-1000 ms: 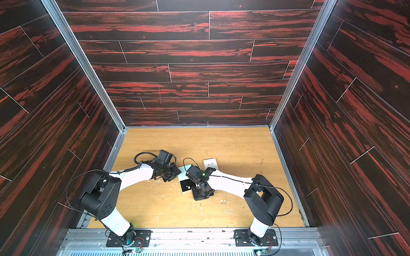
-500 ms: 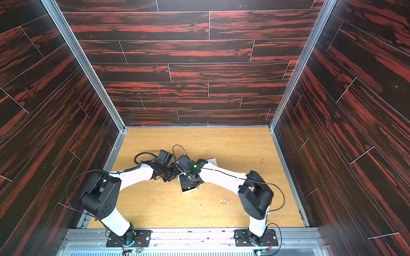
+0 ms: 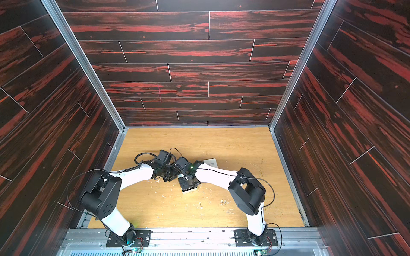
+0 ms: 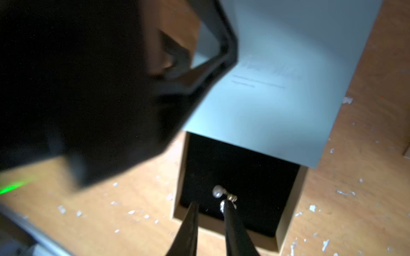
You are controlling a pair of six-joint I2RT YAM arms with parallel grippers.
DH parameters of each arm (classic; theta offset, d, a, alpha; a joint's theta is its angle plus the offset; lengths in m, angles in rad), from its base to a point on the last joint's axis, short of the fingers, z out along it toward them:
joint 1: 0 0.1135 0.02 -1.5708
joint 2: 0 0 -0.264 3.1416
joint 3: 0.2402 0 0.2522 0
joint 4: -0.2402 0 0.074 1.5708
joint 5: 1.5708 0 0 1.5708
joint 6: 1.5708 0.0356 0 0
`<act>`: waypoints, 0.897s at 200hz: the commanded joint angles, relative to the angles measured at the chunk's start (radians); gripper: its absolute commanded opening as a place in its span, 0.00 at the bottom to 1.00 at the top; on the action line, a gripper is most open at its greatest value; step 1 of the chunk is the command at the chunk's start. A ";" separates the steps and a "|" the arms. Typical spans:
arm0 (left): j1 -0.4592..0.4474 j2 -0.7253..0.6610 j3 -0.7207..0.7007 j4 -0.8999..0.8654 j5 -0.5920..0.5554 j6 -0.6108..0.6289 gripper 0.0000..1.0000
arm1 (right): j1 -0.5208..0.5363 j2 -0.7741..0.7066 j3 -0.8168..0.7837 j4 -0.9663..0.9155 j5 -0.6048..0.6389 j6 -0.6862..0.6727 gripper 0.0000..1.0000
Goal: Take out the earrings from the drawer-style jewelry box
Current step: Pick up the earring from the drawer.
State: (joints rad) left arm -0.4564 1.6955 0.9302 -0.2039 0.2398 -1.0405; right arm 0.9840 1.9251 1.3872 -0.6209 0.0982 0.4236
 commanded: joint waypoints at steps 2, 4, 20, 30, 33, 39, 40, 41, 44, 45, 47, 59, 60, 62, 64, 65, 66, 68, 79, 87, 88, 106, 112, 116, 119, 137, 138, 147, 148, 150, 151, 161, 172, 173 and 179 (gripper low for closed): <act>-0.001 0.029 -0.024 -0.053 -0.008 -0.002 0.44 | 0.010 0.035 0.020 -0.023 0.003 -0.031 0.24; -0.001 0.029 -0.024 -0.053 -0.006 -0.003 0.44 | 0.009 0.035 0.019 -0.023 0.004 -0.031 0.24; 0.004 0.032 -0.033 -0.038 0.005 -0.015 0.44 | 0.010 0.036 0.009 -0.020 0.013 -0.029 0.24; 0.007 0.037 -0.037 -0.030 0.014 -0.022 0.44 | 0.010 0.037 0.006 -0.015 0.013 -0.030 0.25; 0.007 0.038 -0.039 -0.028 0.016 -0.023 0.44 | 0.009 0.037 0.006 -0.013 0.012 -0.032 0.25; 0.007 0.041 -0.041 -0.025 0.020 -0.026 0.44 | 0.010 0.038 0.007 -0.011 0.010 -0.032 0.25; 0.007 0.041 -0.042 -0.025 0.020 -0.026 0.44 | 0.010 0.038 0.007 -0.010 0.010 -0.033 0.25; 0.007 0.040 -0.042 -0.024 0.021 -0.026 0.44 | 0.010 0.038 0.007 -0.010 0.009 -0.033 0.25; 0.007 0.042 -0.044 -0.022 0.022 -0.026 0.43 | 0.010 0.038 0.009 -0.010 0.009 -0.034 0.25; 0.007 0.042 -0.044 -0.022 0.022 -0.027 0.43 | 0.010 0.040 0.010 -0.010 0.008 -0.035 0.25; 0.007 0.042 -0.044 -0.021 0.023 -0.028 0.44 | 0.010 0.040 0.010 -0.010 0.009 -0.035 0.25; 0.009 0.044 -0.048 -0.019 0.026 -0.029 0.44 | 0.011 0.046 0.017 -0.012 0.009 -0.037 0.25; 0.009 0.044 -0.048 -0.018 0.026 -0.030 0.44 | 0.010 0.047 0.018 -0.012 0.008 -0.037 0.25; 0.009 0.044 -0.048 -0.018 0.026 -0.029 0.44 | 0.010 0.048 0.020 -0.013 0.008 -0.037 0.25; 0.009 0.044 -0.048 -0.018 0.027 -0.029 0.44 | 0.010 0.049 0.021 -0.014 0.009 -0.038 0.25; 0.009 0.044 -0.047 -0.017 0.026 -0.030 0.44 | 0.010 0.050 0.023 -0.014 0.008 -0.039 0.25; 0.009 0.044 -0.048 -0.018 0.027 -0.030 0.44 | 0.010 0.050 0.023 -0.015 0.008 -0.039 0.25; 0.009 0.044 -0.048 -0.018 0.027 -0.030 0.44 | 0.010 0.052 0.024 -0.016 0.008 -0.039 0.25; 0.010 0.044 -0.046 -0.018 0.026 -0.030 0.44 | 0.010 0.060 0.028 -0.019 0.005 -0.042 0.25; 0.010 0.043 -0.046 -0.017 0.027 -0.030 0.44 | 0.010 0.064 0.028 -0.020 0.005 -0.043 0.25; 0.011 0.044 -0.045 -0.018 0.027 -0.030 0.44 | 0.010 0.065 0.027 -0.018 0.005 -0.043 0.25; 0.012 0.044 -0.042 -0.020 0.026 -0.028 0.44 | 0.010 0.073 0.026 -0.017 0.002 -0.045 0.25; 0.012 0.045 -0.042 -0.022 0.027 -0.028 0.44 | 0.010 0.076 0.027 -0.016 0.002 -0.047 0.25; 0.012 0.046 -0.042 -0.021 0.027 -0.029 0.44 | 0.010 0.078 0.028 -0.016 0.002 -0.049 0.25; 0.012 0.046 -0.042 -0.020 0.027 -0.027 0.44 | 0.010 0.079 0.029 -0.017 0.002 -0.049 0.25; 0.012 0.046 -0.043 -0.021 0.028 -0.027 0.44 | 0.009 0.087 0.037 -0.025 -0.003 -0.052 0.25; 0.012 0.048 -0.043 -0.021 0.028 -0.026 0.44 | 0.010 0.089 0.038 -0.025 -0.003 -0.051 0.25; 0.012 0.049 -0.043 -0.019 0.029 -0.027 0.44 | 0.010 0.090 0.037 -0.028 -0.006 -0.049 0.25; 0.013 0.049 -0.042 -0.019 0.029 -0.026 0.44 | 0.010 0.091 0.037 -0.028 -0.007 -0.049 0.25; 0.013 0.049 -0.042 -0.019 0.029 -0.026 0.44 | 0.010 0.091 0.036 -0.028 -0.007 -0.048 0.25; 0.013 0.050 -0.042 -0.019 0.029 -0.026 0.44 | 0.010 0.091 0.036 -0.028 -0.007 -0.048 0.25; 0.012 0.052 -0.041 -0.019 0.030 -0.027 0.44 | 0.011 0.093 0.035 -0.029 -0.012 -0.044 0.25; 0.012 0.052 -0.040 -0.018 0.031 -0.028 0.44 | 0.011 0.100 0.034 -0.030 -0.015 -0.043 0.26; 0.012 0.052 -0.040 -0.018 0.032 -0.029 0.44 | 0.012 0.100 0.034 -0.030 -0.016 -0.042 0.26; 0.012 0.052 -0.040 -0.018 0.031 -0.029 0.44 | 0.013 0.104 0.033 -0.031 -0.017 -0.042 0.26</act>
State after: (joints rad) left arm -0.4416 1.7031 0.9142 -0.1661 0.2882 -1.0664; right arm 0.9798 1.9930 1.4082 -0.6292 0.1246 0.4038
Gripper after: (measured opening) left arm 0.436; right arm 0.254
